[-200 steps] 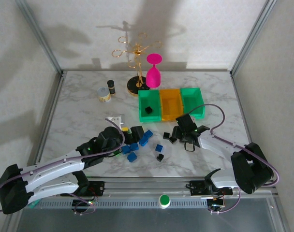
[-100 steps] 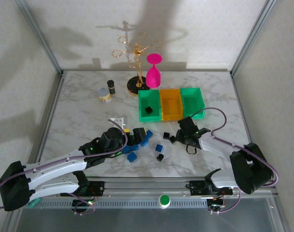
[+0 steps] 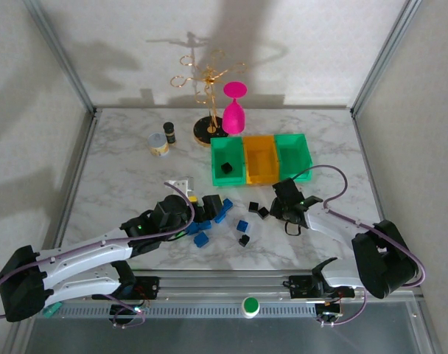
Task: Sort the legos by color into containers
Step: Pick up the lego from the middle-right of the table, then place the lego in the container.
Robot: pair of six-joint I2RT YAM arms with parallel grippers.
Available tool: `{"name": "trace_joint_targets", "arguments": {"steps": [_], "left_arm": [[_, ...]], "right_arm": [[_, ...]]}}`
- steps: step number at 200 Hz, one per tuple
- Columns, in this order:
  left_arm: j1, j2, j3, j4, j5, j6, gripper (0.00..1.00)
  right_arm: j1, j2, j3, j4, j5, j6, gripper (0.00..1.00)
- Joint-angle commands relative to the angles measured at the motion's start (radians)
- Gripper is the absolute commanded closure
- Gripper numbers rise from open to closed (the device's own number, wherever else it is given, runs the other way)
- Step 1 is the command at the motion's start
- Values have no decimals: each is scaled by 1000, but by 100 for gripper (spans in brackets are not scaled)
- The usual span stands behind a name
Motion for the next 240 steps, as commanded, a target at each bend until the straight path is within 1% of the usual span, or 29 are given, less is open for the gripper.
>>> {"name": "trace_joint_targets", "arguments": {"steps": [1, 25, 66, 100, 129, 152, 186, 196, 199, 206, 240], "left_arm": [[-10, 3, 27, 7, -22, 11, 0], [-10, 0, 27, 7, -24, 14, 0], [-10, -7, 31, 0, -31, 22, 0], [-9, -22, 50, -18, -54, 48, 0], [0, -33, 78, -48, -79, 71, 0], [18, -42, 91, -70, -82, 87, 1], [64, -72, 98, -88, -70, 99, 0], [86, -81, 98, -92, -65, 100, 0], [94, -84, 97, -94, -61, 100, 0], [113, -89, 97, -94, -46, 103, 0], [210, -105, 100, -114, -4, 108, 0]], "right_arm": [[-4, -4, 12, -22, 7, -5, 61], [-4, -5, 18, -30, 14, -8, 65], [-3, -29, 57, -65, 21, -20, 67], [21, -36, 148, -111, 38, -36, 68], [62, -3, 252, -126, 47, -50, 69], [101, 60, 353, -122, 54, -71, 69], [156, 193, 518, -99, 62, -109, 70], [156, 238, 562, -82, 59, -126, 70], [178, 253, 576, -78, 60, -130, 70], [186, 284, 612, -71, 59, -138, 71], [187, 434, 755, -30, 53, -176, 71]]}}
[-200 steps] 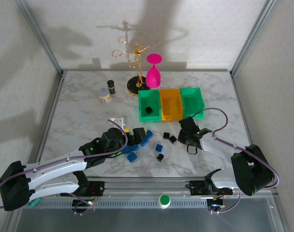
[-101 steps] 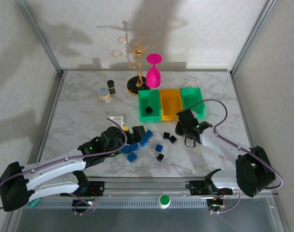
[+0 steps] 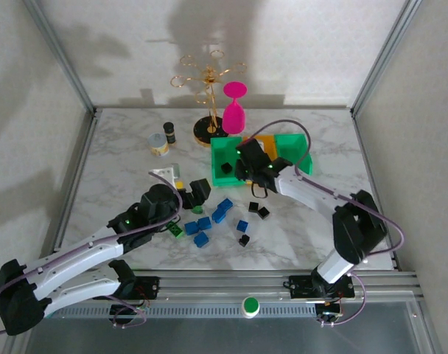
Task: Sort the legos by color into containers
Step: Place the lego in the container.
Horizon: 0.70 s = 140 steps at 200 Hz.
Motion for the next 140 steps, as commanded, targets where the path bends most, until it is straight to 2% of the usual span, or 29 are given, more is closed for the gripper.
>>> {"name": "trace_joint_targets", "arguments": {"steps": [1, 63, 140], "left_arm": [[55, -23, 31, -38, 34, 24, 0], [155, 6, 22, -14, 69, 26, 0], [235, 33, 1, 21, 112, 20, 0]], "right_arm": [[4, 88, 100, 33, 20, -48, 71], [1, 308, 301, 70, 50, -100, 70], [-47, 447, 385, 106, 34, -134, 69]]}}
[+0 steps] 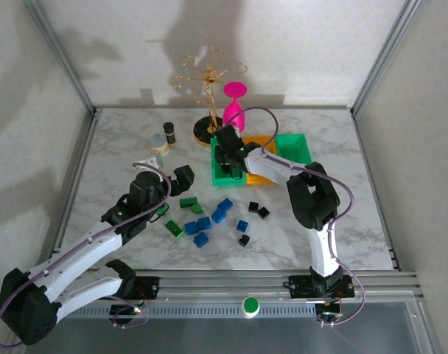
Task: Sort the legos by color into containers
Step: Place the lego in the container.
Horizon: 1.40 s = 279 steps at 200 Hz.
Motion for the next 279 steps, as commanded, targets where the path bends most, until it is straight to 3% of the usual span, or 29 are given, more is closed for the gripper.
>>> {"name": "trace_joint_targets", "arguments": {"steps": [1, 66, 182, 228, 279], "left_arm": [[18, 5, -3, 28, 29, 5, 0], [32, 14, -11, 38, 51, -7, 0], [33, -9, 3, 23, 64, -8, 0], [32, -39, 2, 15, 90, -18, 0], [2, -83, -21, -5, 124, -20, 0]], "right_arm": [[-21, 41, 41, 16, 11, -30, 69], [-30, 90, 70, 32, -6, -36, 65], [-18, -25, 13, 33, -10, -32, 56], [-2, -145, -71, 53, -17, -14, 54], [32, -374, -288, 70, -10, 20, 53]]}}
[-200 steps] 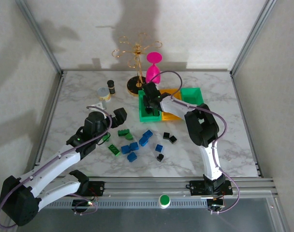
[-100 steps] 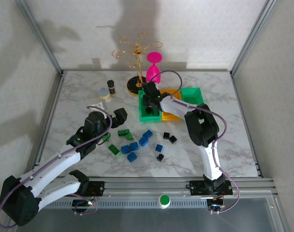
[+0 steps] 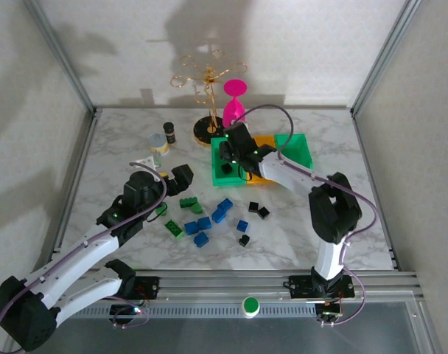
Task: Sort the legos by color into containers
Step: Place the lego in the container, then pick up the lego from the center of the table.
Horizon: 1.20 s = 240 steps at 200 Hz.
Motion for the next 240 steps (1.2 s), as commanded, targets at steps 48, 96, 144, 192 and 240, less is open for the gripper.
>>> {"name": "trace_joint_targets", "arguments": {"steps": [48, 96, 144, 192, 240], "left_arm": [[-132, -18, -50, 15, 11, -39, 0], [-261, 30, -56, 70, -40, -82, 0], [-324, 63, -62, 87, -78, -100, 0], [-339, 66, -68, 85, -102, -102, 0], [-341, 70, -68, 76, -123, -110, 1]], "right_arm": [[22, -368, -347, -55, 35, 116, 50], [20, -514, -563, -172, 17, 185, 44], [13, -571, -693, -210, -39, 242, 40], [13, -563, -765, -161, -110, 222, 40], [12, -476, -755, -125, -94, 196, 40]]}}
